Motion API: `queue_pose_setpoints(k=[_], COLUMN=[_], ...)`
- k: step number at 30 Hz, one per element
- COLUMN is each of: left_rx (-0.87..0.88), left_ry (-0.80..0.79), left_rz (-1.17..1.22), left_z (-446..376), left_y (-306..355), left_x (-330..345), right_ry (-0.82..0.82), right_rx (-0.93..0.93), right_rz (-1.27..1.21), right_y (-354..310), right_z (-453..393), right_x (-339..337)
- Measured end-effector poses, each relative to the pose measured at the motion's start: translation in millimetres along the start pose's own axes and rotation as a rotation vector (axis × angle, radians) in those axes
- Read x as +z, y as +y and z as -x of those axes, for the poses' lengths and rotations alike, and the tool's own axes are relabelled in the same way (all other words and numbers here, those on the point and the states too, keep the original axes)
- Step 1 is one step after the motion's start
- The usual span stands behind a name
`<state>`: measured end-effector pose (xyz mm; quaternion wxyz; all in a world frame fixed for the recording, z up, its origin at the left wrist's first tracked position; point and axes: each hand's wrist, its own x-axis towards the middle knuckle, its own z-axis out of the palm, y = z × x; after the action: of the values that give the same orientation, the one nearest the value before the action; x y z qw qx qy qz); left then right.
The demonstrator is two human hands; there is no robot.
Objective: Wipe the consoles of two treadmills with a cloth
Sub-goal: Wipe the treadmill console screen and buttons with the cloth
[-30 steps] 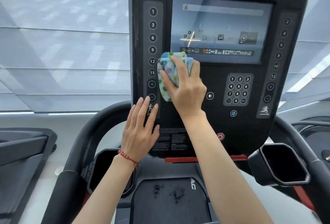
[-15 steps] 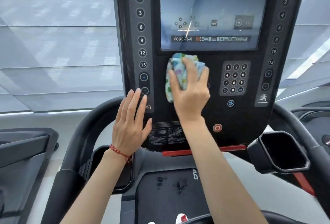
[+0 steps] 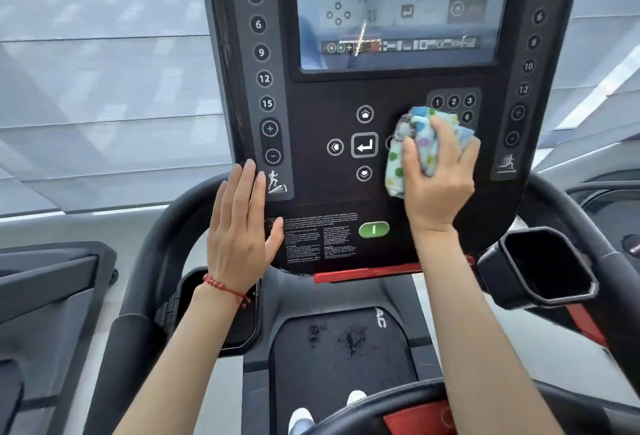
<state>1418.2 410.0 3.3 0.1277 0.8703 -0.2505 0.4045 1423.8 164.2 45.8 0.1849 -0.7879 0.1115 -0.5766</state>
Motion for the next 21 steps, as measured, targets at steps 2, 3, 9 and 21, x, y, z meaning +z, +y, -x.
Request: queue_pose_setpoints(k=[2, 3, 9, 21], left_rx=[0.002, 0.003, 0.026, 0.018], left_ry=[-0.01, -0.014, -0.043, -0.019], left_rz=[-0.01, -0.016, -0.034, -0.021], left_z=[0, 0, 5, 5], left_y=[-2, -3, -6, 5], left_x=[-1, -2, -6, -4], right_ry=[0.029, 0.042, -0.081, -0.234], right_rx=[0.081, 0.119, 0.027, -0.333], right_rz=[-0.007, -0.014, -0.098, -0.138], right_y=[7, 4, -57, -69], right_z=[0, 1, 38, 58], right_x=[-2, -1, 8, 3])
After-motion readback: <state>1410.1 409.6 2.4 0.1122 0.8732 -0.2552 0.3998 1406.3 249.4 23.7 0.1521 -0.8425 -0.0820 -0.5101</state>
